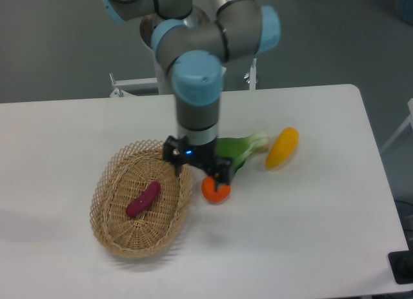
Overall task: Pick up the sweet potato from the basket
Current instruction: 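Lower the gripper into the basket over the purple sweet potato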
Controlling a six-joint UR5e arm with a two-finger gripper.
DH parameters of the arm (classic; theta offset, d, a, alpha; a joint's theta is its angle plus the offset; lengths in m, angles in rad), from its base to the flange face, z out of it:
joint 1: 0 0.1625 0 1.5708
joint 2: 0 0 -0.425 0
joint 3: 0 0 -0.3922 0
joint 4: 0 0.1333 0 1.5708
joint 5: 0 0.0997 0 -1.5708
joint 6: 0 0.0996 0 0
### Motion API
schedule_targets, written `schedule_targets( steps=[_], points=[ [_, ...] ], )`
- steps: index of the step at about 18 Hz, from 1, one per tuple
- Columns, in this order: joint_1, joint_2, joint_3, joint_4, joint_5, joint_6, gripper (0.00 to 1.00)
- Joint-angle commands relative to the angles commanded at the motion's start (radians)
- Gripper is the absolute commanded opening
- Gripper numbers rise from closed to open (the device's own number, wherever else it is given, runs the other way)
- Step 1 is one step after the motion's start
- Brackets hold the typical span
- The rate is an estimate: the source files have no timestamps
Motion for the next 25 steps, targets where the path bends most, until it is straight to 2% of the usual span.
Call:
schedule_targets(
  steps=[3, 5, 7, 11, 16, 22, 25],
  points=[
    [-0.041, -0.035, -0.029, 0.003, 0.0, 0.022, 1.0],
    [-0.057, -0.064, -0.026, 0.009, -0.002, 0.028, 1.0],
    [-0.084, -0.08, -0.028, 0.047, 0.0, 0.022, 1.0],
    [-0.121, -0.101, -0.038, 0.066, -0.002, -0.029, 1.0],
    [-0.135, -0.138, -0.035, 0.121, 0.006, -0.063, 1.0],
    [-0.137, -0.158, -0.032, 0.126, 0.006, -0.064, 1.0],
    [-0.137, -0.166, -0.025, 0.152, 0.009, -0.064, 0.97]
  ],
)
